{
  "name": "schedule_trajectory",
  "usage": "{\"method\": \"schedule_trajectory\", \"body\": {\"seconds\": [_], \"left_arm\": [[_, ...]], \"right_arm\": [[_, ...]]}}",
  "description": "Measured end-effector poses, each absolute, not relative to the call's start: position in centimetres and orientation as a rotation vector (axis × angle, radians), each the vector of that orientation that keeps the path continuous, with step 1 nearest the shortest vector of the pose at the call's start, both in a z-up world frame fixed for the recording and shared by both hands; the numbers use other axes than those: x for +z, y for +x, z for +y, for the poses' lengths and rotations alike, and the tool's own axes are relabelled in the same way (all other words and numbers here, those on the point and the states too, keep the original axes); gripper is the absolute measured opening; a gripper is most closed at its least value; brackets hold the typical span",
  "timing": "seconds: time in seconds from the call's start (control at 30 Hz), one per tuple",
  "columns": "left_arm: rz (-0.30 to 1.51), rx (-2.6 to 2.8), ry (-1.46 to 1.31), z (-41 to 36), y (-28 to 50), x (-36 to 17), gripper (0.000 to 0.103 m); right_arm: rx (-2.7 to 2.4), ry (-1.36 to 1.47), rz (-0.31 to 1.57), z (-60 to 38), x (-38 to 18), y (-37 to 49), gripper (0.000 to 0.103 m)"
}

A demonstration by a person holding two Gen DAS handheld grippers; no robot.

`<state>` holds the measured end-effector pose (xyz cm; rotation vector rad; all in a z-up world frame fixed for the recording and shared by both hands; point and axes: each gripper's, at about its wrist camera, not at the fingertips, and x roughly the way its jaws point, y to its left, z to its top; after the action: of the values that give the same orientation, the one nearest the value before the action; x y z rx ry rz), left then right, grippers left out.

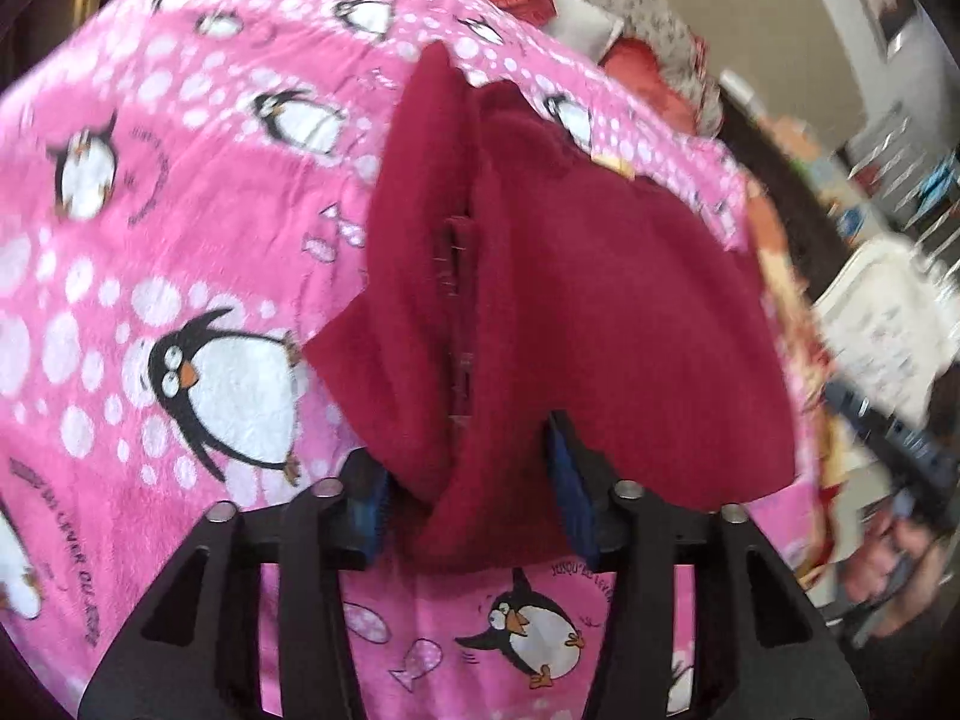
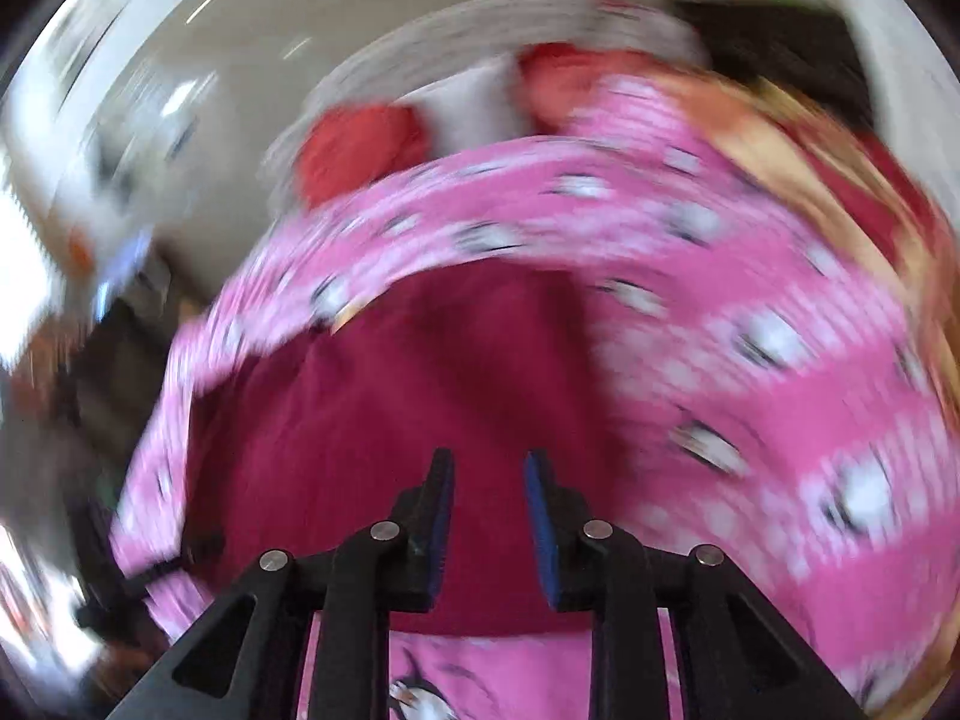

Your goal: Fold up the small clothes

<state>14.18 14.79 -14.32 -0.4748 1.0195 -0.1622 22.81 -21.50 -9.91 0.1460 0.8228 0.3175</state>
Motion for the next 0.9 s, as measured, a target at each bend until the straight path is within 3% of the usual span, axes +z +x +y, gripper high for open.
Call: {"method": "schedule_trajectory", "body": {"seconds": [0.07, 0.23, 0.3, 0.53, 0.7, 0.9], "left_arm": [[1.051, -0.132, -0.396, 13.6, 14.6, -14.0, 0.060], [1.074, -0.090, -0.294, 12.4, 15.0, -14.2, 0.069], [1.078, -0.086, -0.282, 12.0, 15.2, -14.1, 0.070], [1.075, -0.084, -0.282, 11.5, 15.8, -14.2, 0.072], [1.073, -0.088, -0.285, 11.5, 15.7, -14.2, 0.073], [1.037, -0.142, -0.299, 11.5, 15.3, -14.4, 0.086]], "right_arm": [[0.379, 0.019, 0.833, -17.4, -10.5, 23.8, 0.037], [0.381, -0.229, 0.781, -9.9, -14.4, 26.0, 0.038], [0.364, -0.260, 0.785, -9.3, -16.4, 26.7, 0.045], [0.387, -0.212, 0.714, -9.9, -17.5, 26.3, 0.055], [0.411, -0.219, 0.727, -9.2, -17.4, 26.7, 0.070], [0.446, -0.178, 0.719, -9.8, -17.5, 26.6, 0.072]]}}
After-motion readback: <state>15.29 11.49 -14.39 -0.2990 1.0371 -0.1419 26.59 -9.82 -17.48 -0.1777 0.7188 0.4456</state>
